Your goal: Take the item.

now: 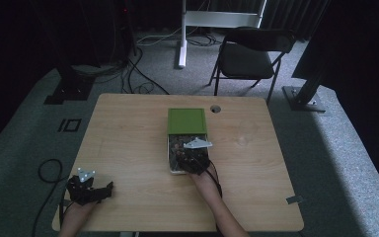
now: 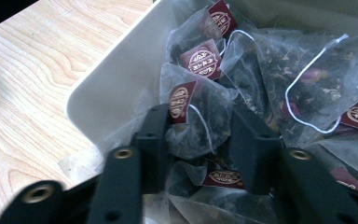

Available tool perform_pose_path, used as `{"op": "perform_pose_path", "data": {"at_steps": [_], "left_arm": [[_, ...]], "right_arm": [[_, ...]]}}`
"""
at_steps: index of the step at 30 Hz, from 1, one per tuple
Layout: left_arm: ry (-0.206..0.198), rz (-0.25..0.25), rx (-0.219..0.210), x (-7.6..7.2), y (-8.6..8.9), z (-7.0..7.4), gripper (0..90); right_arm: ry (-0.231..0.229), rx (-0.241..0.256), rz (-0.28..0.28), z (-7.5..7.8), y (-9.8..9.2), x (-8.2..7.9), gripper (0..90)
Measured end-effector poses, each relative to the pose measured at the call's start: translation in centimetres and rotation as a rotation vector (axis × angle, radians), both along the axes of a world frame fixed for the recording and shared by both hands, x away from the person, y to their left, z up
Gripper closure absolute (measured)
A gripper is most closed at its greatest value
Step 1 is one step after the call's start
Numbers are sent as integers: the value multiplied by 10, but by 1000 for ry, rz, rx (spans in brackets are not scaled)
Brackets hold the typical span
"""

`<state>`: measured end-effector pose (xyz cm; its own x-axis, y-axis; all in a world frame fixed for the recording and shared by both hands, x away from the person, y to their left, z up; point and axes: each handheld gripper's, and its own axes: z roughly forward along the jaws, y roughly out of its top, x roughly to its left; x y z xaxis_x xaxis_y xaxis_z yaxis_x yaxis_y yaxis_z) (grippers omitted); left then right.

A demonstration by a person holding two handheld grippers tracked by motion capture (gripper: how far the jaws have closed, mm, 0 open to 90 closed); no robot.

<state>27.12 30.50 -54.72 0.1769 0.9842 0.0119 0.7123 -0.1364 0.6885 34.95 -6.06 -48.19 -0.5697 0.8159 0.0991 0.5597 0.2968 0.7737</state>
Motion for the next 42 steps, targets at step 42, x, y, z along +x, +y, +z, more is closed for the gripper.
{"op": "perform_pose_path", "data": {"at_steps": [42], "left_arm": [[-2, 1, -1, 0, 0, 0, 16]], "right_arm": [[-94, 59, 10, 38, -24, -12, 780]]}}
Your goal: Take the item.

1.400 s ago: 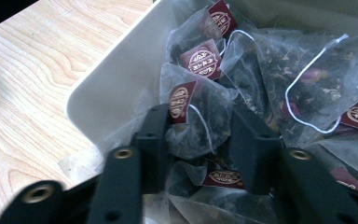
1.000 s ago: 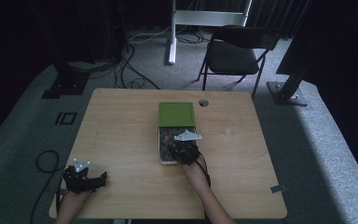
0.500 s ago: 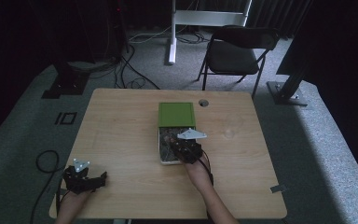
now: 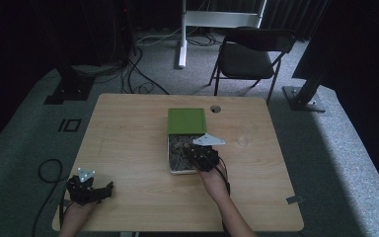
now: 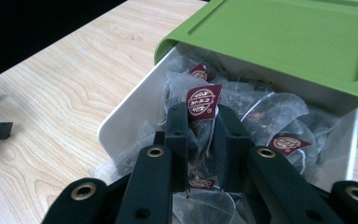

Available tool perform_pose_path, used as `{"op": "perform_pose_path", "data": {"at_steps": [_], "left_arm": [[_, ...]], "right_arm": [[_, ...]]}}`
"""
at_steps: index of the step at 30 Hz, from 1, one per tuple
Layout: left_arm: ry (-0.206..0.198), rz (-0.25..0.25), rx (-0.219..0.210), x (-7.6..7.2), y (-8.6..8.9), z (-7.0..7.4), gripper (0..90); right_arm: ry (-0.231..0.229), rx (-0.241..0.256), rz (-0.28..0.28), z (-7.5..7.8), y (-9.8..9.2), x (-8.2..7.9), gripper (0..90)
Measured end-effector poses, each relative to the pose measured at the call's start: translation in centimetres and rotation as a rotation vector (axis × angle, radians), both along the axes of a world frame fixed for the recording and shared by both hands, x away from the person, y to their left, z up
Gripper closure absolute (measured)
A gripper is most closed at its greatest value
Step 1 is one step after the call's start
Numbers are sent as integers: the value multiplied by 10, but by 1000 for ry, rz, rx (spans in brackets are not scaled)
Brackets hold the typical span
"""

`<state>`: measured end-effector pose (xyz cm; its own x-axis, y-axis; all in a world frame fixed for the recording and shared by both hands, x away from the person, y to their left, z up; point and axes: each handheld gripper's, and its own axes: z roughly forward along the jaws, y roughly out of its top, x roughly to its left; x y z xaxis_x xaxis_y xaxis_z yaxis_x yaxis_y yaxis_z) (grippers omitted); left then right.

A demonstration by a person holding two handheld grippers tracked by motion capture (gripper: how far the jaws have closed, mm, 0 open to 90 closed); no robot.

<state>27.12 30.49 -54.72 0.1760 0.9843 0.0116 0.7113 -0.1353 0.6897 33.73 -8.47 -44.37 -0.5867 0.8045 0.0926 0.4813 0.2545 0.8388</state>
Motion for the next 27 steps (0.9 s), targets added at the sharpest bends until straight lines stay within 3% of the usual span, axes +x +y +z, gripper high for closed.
{"op": "perform_pose_path", "data": {"at_steps": [13, 27], "left_arm": [[0, 0, 0, 0, 0, 0, 16], [0, 0, 0, 0, 0, 0, 16]], "right_arm": [[-28, 10, -17, 14, -12, 2, 788], [-57, 19, -69, 27, -39, 7, 795]]}}
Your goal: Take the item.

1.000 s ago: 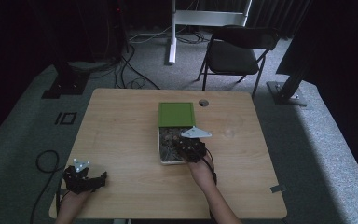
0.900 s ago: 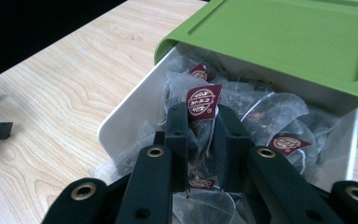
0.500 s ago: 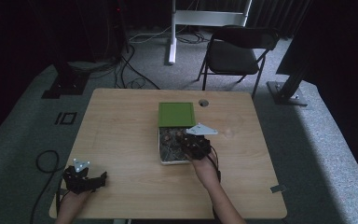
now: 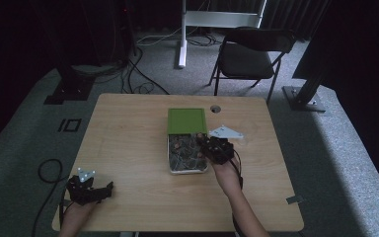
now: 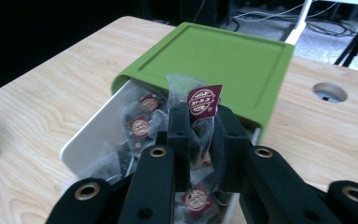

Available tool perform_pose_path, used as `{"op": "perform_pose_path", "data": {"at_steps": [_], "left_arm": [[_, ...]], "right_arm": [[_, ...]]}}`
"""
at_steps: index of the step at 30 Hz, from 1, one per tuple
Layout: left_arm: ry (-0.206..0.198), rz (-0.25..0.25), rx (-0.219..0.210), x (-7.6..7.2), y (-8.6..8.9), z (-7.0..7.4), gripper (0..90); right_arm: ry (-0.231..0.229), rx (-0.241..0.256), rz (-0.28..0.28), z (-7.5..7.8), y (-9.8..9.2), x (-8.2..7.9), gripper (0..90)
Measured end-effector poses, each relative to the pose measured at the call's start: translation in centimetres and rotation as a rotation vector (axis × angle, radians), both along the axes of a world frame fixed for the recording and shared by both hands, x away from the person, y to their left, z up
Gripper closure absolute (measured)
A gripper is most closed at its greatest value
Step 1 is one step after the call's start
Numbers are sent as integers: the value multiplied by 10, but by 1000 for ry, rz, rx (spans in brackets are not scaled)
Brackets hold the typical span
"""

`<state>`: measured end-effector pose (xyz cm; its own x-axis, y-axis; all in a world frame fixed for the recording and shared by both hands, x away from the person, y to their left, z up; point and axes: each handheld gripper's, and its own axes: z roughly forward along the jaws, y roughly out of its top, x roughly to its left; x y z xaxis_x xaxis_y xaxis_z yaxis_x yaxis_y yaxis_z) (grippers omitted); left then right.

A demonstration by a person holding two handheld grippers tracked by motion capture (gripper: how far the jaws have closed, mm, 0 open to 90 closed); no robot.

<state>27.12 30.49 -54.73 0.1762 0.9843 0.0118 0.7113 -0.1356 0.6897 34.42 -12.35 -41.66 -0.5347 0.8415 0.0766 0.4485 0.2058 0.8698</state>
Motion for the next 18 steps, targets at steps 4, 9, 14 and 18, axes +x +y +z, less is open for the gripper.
{"op": "perform_pose_path", "data": {"at_steps": [4, 9, 14, 18], "left_arm": [[1, -1, 1, 0, 0, 0, 16], [0, 0, 0, 0, 0, 0, 16], [1, -1, 1, 0, 0, 0, 16], [2, -2, 2, 0, 0, 0, 16]], "right_arm": [[-8, -1, -13, 3, -8, 0, 796], [-12, 9, -30, 5, -17, 2, 797], [-17, 14, -41, 8, -24, 2, 797], [-25, 10, -59, 11, -30, 4, 797]]}}
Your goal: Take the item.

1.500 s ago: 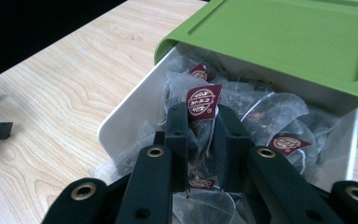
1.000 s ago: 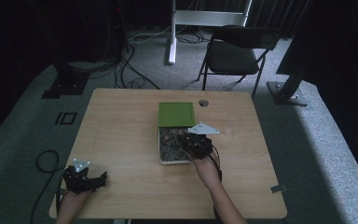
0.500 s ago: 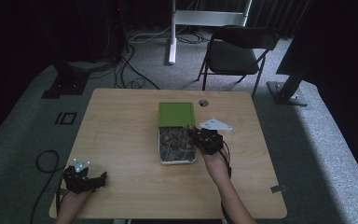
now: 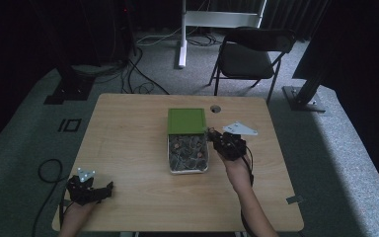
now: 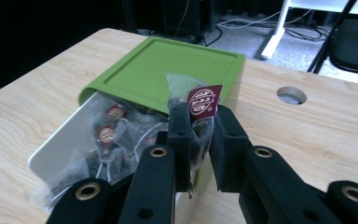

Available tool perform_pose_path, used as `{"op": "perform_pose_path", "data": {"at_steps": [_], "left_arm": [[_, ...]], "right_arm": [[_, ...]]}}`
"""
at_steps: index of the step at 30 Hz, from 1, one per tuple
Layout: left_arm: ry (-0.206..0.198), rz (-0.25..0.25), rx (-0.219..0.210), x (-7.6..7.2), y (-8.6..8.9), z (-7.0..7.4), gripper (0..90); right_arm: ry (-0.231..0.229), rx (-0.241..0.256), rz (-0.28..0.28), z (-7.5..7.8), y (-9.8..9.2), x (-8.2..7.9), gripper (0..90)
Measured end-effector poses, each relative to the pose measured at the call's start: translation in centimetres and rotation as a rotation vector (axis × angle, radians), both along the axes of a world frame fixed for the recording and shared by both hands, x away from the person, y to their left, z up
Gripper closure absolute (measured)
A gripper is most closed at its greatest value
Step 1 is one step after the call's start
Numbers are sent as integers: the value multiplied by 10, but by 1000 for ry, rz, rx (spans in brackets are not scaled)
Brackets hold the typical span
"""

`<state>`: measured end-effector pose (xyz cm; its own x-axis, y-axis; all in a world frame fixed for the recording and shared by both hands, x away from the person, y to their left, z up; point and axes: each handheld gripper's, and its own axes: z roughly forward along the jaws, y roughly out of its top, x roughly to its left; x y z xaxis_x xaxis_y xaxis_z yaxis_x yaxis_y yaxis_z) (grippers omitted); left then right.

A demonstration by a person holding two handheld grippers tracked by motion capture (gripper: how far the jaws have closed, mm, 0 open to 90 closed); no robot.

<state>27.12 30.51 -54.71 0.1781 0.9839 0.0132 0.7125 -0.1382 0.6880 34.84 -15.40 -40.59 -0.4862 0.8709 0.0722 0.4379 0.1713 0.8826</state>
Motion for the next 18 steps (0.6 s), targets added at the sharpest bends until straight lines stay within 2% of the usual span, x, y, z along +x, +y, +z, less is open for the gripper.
{"op": "perform_pose_path", "data": {"at_steps": [18], "left_arm": [[0, 0, 0, 0, 0, 0, 16]], "right_arm": [[-2, 23, -84, 0, -37, 10, 798]]}}
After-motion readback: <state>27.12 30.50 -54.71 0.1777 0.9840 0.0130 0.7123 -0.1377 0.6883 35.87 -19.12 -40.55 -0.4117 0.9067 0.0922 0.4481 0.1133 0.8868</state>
